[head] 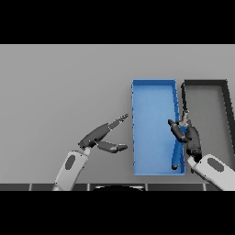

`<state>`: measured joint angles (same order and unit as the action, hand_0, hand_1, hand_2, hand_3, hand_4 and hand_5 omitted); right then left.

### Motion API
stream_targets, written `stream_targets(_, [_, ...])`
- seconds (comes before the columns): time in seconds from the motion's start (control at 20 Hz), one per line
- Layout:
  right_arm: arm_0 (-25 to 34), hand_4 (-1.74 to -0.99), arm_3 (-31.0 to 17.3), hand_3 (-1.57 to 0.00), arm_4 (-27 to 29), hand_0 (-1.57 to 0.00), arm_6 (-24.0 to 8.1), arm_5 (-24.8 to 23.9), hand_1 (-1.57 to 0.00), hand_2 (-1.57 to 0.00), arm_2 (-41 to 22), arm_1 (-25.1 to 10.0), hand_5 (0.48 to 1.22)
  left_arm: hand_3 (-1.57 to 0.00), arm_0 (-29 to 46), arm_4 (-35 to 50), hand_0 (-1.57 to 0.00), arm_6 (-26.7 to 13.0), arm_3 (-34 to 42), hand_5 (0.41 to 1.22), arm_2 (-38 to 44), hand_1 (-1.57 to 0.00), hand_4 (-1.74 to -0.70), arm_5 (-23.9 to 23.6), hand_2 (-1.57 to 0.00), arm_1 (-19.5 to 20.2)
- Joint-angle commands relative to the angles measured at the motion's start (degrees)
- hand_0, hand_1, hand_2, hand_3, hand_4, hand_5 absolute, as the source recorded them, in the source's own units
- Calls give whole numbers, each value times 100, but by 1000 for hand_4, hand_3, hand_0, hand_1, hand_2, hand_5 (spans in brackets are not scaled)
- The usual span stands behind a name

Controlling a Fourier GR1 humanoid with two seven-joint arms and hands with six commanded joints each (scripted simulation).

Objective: Pick up the blue pipe and place it into the blue bin.

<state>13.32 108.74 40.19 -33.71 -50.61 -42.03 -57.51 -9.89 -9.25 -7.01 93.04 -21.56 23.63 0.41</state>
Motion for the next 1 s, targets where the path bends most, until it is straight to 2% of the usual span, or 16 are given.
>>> stream_targets(0.0, [129, -1142, -20, -131, -2, -245, -63, 124, -223, -224, -187, -117, 1030, 1, -25, -24, 1, -13, -69, 429, -20, 1, -884, 2, 1, -26])
stream_targets(0.1, [257, -1083, -128, -84, 264, -156, -119, 127, -143, -143, -452, -225, 934, 1, -18, 5, 1, 19, -34, 428, 0, 1, -886, 12, 1, -8])
stream_targets(0.2, [507, -1071, -228, -53, 564, -100, -113, 87, -91, -91, -782, -388, 868, 1, -62, 3, 1, 3, -87, 426, 39, 1, -885, 15, 1, 17])
stream_targets(0.25, [642, -1063, -264, -42, 543, -80, -93, 92, -73, -73, -925, -351, 846, 1, -56, -15, 1, 37, -52, 427, 3, 1, -885, -11, 1, -24])
stream_targets(0.35, [806, -1051, -290, -27, 636, -51, -123, 137, -46, -46, -1215, -508, 787, 1, -34, 28, 1, 30, -39, 428, 53, 1, -885, 25, 1, 45])
stream_targets(0.5, [1088, -1036, -417, -13, 826, -25, -123, 28, -23, -23, -1555, -491, 713, 1, -19, 6, 1, -1, -10, 429, 21, 1, -887, 20, 1, 31])
stream_targets(0.65, [1144, -1022, -433, -6, 870, -13, -124, 33, -11, -11, -1618, -541, 672, 1, 49, -24, 1, 74, -40, 431, 22, 1, -887, 29, 1, 88])
stream_targets(0.95, [1301, -1022, -438, -3, 938, -6, -116, 160, -5, -5, -1723, -615, 649, 1, -254, -163, 1, -24, -340, 431, 8, 1, -885, -125, 1, -145])
